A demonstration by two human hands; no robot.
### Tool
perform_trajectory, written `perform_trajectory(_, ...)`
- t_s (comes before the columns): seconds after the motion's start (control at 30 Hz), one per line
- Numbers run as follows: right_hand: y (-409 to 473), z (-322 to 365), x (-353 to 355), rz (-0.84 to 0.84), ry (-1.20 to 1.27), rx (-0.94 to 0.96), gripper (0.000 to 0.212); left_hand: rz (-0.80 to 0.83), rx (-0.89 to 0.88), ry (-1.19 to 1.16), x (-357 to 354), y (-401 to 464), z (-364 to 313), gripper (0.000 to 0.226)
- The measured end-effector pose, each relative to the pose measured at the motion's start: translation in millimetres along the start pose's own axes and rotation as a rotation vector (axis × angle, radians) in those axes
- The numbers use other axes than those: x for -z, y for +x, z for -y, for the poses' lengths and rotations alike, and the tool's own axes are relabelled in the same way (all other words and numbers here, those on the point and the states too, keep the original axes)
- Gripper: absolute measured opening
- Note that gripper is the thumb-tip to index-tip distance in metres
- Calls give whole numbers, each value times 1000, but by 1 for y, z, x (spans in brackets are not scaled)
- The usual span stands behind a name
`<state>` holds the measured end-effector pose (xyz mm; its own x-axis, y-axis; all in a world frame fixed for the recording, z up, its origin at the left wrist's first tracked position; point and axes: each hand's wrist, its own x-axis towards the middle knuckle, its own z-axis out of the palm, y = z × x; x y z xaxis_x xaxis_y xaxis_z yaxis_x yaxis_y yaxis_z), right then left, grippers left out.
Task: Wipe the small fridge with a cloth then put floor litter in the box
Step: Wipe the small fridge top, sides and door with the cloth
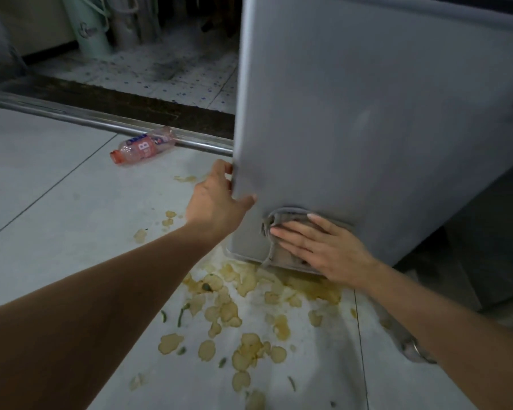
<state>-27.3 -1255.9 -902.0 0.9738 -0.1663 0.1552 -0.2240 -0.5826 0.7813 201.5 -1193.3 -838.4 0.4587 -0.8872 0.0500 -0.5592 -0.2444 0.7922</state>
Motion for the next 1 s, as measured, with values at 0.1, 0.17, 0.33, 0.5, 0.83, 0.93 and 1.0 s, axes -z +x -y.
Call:
perform_trajectory(0.1,-7,-35,18,-240,-43,-264,44,-54,28,65,-5,2,-9,57)
perform_trajectory(0.17,-10,-43,27,-356,-37,-405,37,-63,32,81,-7,3,-9,58)
perform_trajectory(0.33,-10,-11,11,-364,157,-566,43,-72,20,85,-10,3,-4,59)
perform_trajectory(0.5,-40,19,0,109,284,-116,52,-86,26,82,-10,1,-6,60)
perform_trajectory(0.83,-56,-32,19,-303,205,-741,30,-73,-7,88,-12,3,-1,60)
perform_trajectory(0.93,-71,6,2,-70,255,-539,45,-57,-8,89,-12,4,0,62)
perform_trajectory(1.0,-81,17,1,129,309,-371,52,-64,-12,105,-12,4,1,62)
